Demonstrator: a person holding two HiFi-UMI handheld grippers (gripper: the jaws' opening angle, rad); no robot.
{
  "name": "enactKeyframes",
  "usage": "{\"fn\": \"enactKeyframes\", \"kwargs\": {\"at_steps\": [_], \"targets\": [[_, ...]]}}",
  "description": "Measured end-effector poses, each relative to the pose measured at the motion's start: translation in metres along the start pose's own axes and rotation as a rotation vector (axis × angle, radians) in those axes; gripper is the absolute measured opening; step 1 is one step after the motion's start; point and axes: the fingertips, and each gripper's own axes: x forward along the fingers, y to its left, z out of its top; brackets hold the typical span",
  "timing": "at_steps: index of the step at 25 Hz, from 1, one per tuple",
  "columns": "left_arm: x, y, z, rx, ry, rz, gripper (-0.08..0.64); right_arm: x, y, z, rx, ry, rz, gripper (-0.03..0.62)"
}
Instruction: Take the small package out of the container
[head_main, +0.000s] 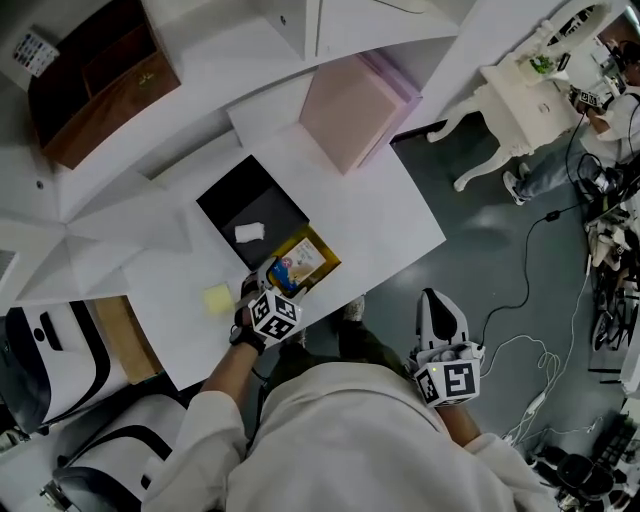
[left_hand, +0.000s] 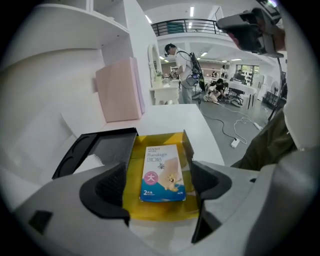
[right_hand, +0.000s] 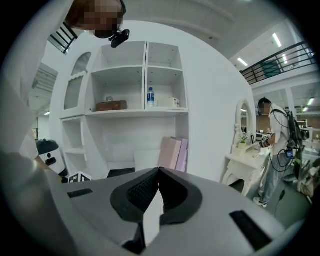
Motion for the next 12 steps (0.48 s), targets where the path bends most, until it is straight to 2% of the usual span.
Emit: {"fn": "enactKeyframes", "kwargs": {"at_steps": [12], "targets": [[0.064, -0.007, -0.023, 0.011, 0.175, -0.030, 0.414, -0.003, -0.047, -0.015, 0.005, 0.048, -0.055, 0.025]]}}
